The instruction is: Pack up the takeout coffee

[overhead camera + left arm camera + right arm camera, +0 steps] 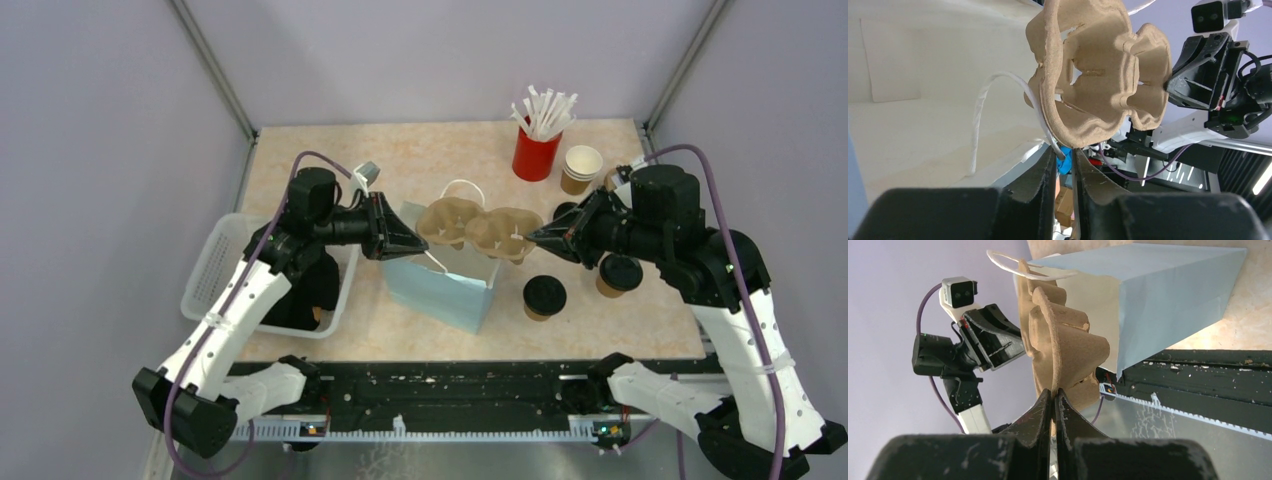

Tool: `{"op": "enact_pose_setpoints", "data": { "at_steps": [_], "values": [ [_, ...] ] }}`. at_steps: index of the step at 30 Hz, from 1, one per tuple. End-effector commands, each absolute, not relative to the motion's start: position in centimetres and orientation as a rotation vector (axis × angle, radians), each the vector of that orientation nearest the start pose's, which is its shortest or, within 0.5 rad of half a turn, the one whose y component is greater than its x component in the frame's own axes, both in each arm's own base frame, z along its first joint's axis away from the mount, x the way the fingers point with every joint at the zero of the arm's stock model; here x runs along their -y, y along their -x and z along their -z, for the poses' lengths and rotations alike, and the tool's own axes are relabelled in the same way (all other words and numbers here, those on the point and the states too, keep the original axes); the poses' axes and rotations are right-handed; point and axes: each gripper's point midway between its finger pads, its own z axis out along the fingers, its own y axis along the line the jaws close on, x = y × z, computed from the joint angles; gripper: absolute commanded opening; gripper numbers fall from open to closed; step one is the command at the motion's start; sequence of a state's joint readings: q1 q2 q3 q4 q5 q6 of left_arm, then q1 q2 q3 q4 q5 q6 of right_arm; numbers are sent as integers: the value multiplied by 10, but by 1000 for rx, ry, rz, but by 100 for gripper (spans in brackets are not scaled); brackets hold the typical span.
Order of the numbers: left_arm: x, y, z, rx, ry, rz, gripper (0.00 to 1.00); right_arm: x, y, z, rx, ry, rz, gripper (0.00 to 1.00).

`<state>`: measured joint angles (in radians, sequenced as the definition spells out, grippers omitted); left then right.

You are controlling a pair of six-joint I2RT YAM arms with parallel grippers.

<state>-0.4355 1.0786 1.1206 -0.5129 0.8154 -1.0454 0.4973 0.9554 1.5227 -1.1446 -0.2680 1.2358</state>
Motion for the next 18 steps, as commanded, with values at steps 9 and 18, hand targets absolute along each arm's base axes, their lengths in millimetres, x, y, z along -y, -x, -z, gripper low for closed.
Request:
{"op": "enact_pose_setpoints", "data": {
  "at_steps": [9,18],
  "values": [
    [251,-187,-332,-2192,32,1605,2,-177,-155,-381,-2301,-716,-1182,0],
    [252,-183,-343,-2040,-52,1615,0,-175,-151,-374,-2379,-678,-1118,0]
  ]
}}
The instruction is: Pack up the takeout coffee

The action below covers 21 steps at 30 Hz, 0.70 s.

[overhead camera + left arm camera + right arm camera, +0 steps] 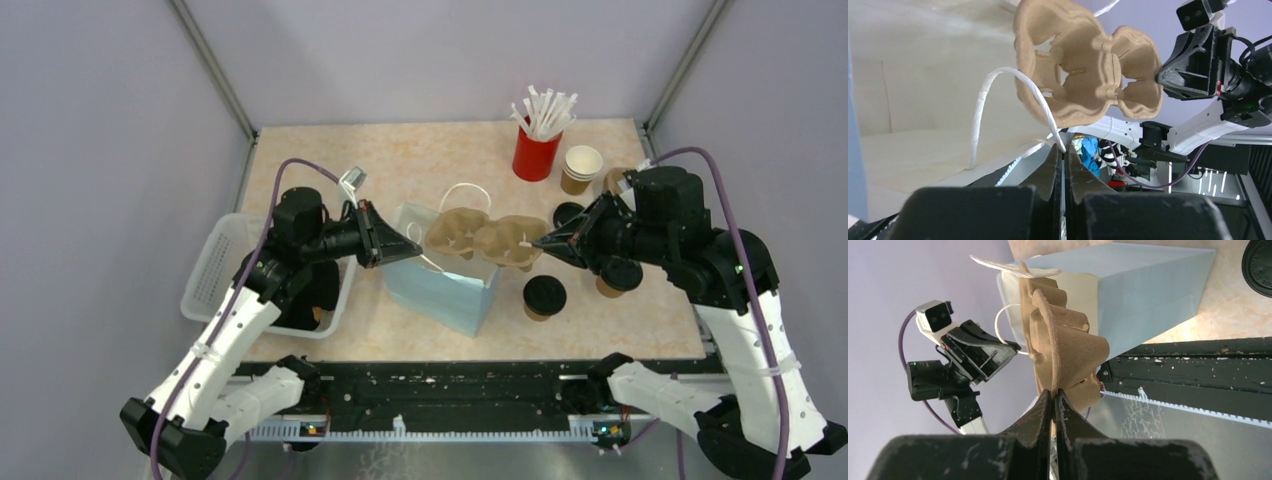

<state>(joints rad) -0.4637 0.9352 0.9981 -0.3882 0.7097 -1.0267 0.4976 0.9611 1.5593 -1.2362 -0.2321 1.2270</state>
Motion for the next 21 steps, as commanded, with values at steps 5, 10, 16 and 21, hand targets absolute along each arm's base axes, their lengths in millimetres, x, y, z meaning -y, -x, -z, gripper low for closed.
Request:
{"op": "enact_pose_setpoints", "data": {
  "at_steps": [5,10,16,21],
  "values": [
    [261,-178,-349,-1992,-109,1634,0,-176,-158,-371,-2461,-619,-1016,0],
    [268,-178,-351,-1965,-110,1621,0,-201,-161,-373,-2488,-566,-980,0],
    [267,-177,-354,-1942,-103,1598,0,-233,-166,-369,-2491,-537,-875,0],
    [263,-177,-354,-1931,-93,1577,0,-237,-176,-382,-2450,-349,-827,0]
  ]
}}
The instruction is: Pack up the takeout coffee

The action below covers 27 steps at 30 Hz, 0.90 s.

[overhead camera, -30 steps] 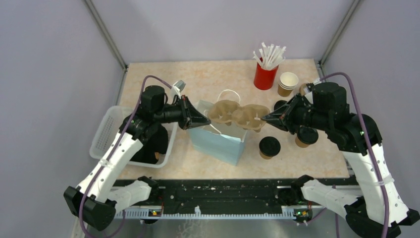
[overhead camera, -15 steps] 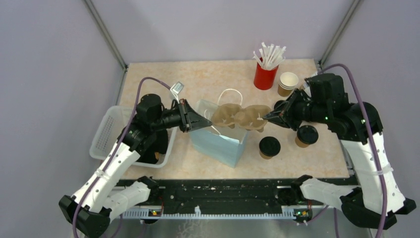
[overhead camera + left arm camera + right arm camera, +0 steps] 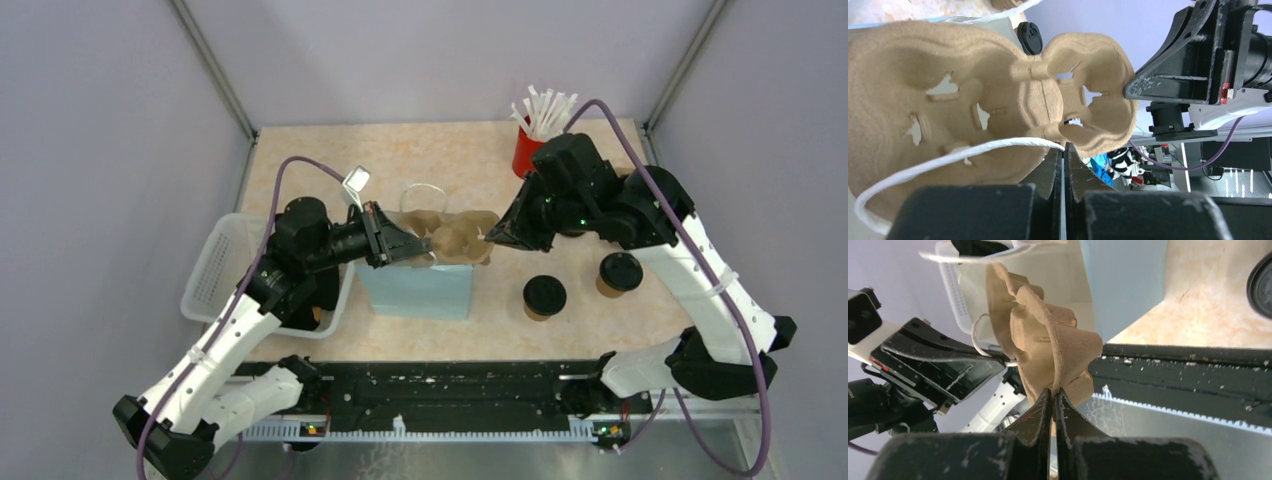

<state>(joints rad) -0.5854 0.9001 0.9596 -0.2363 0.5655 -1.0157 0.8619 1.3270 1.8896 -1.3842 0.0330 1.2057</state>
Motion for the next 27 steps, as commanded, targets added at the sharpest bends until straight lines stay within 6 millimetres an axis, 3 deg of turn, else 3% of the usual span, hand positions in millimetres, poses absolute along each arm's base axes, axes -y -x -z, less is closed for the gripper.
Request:
{"op": "enact_pose_setpoints", "data": {
  "at_steps": [1,7,15,17,21,25,27],
  "values": [
    [263,-176,-354,-1929,-94,1574,0,-232,-176,-386,-2433,-306,-807,0],
    [262,-171,-360,-1892,-136,1583,0,-223,-183,-384,-2439,-183,-672,0],
    [269,-169,-354,-1919,-168,1607,0,-278,-190,-385,-2452,-106,-864,0],
    [267,-167,-353,-1956,-170,1576,8,-280,-195,-385,-2447,-112,-851,0],
    [249,-162,-352,-2027,-160,1429,38,-282,-198,-374,-2485,-94,-794,0],
    [209,-163,-348,-2129,28,1180,60,-280,-197,-366,-2517,5,-732,0],
    [185,-164,-347,-2163,156,1045,65,-277,-196,-366,-2512,83,-705,0]
  ]
}}
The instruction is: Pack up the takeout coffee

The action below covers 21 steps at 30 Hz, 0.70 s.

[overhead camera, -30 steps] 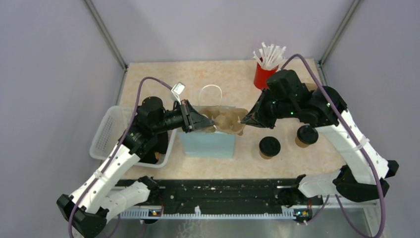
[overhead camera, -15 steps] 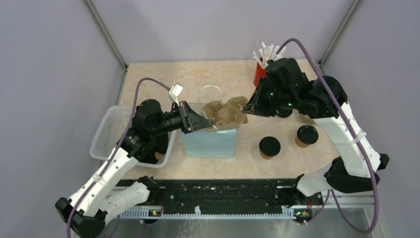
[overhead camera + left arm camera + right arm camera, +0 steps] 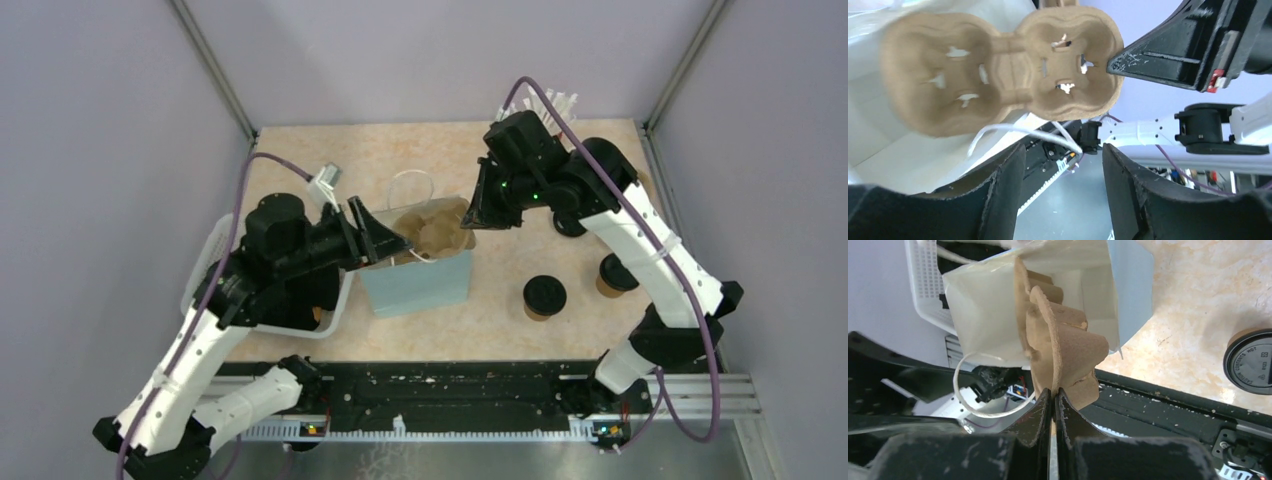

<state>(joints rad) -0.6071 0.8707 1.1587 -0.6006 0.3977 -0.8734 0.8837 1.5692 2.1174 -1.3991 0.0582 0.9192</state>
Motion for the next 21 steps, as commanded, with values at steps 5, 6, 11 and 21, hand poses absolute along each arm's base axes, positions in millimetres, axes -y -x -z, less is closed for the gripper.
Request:
{"op": "enact_pose_setpoints", "data": {
  "at_steps": [5,6,11,21],
  "values": [
    [140,-180,-322,-2244,403,704,57,-284,-196,-368,-2505,194,-721,0],
    [137,-184,-321,-2248,421,670,55,-288,-198,-367,-2506,209,-727,0],
    [126,-203,-309,-2252,444,506,56,-303,-203,-369,-2498,297,-747,0],
    [148,-211,-275,-2330,293,525,30,-323,-216,-361,-2493,411,-736,0]
  ]
}}
